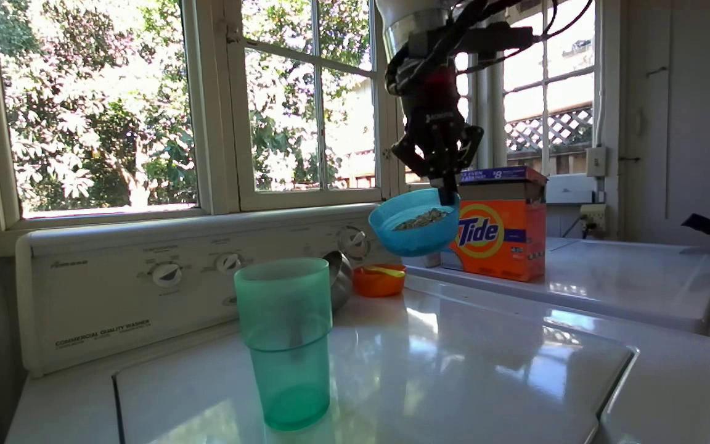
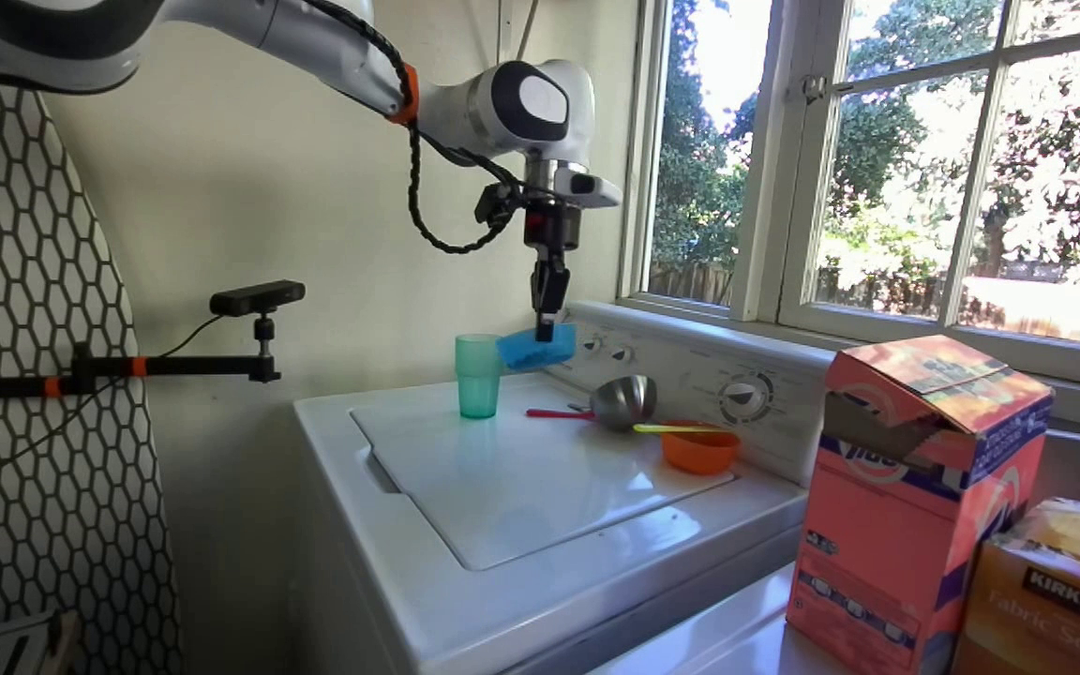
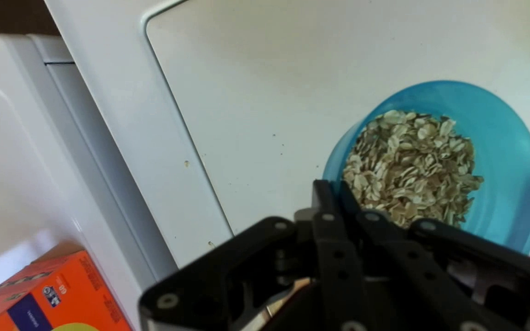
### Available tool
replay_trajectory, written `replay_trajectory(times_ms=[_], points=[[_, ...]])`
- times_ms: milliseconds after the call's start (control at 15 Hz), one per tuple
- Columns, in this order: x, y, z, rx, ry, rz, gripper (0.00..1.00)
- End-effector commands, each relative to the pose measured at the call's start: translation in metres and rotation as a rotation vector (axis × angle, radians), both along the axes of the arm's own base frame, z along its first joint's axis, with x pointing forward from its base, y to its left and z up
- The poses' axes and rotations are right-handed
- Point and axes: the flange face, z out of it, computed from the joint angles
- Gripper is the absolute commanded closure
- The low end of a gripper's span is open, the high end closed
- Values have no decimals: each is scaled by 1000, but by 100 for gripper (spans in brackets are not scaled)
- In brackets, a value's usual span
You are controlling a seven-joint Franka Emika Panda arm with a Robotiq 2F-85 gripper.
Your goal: Pour the contents of the blue bowl into the green cup
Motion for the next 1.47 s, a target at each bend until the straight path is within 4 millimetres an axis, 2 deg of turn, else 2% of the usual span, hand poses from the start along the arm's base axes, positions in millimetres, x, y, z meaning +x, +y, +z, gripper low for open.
replay_trajectory(times_ms=[0,133,200,467,733,1000,1133,1400], points=[[-25,39,14,-60,-5,-3,99],[-33,51,27,-9,-17,-8,99],[-19,50,18,-22,-19,15,96],[-26,60,30,-34,-40,-9,99],[-31,106,49,-111,-105,-5,99],[-39,156,70,-284,-204,0,99],[-39,169,73,-352,-225,3,99],[-28,182,68,-438,-224,32,99]])
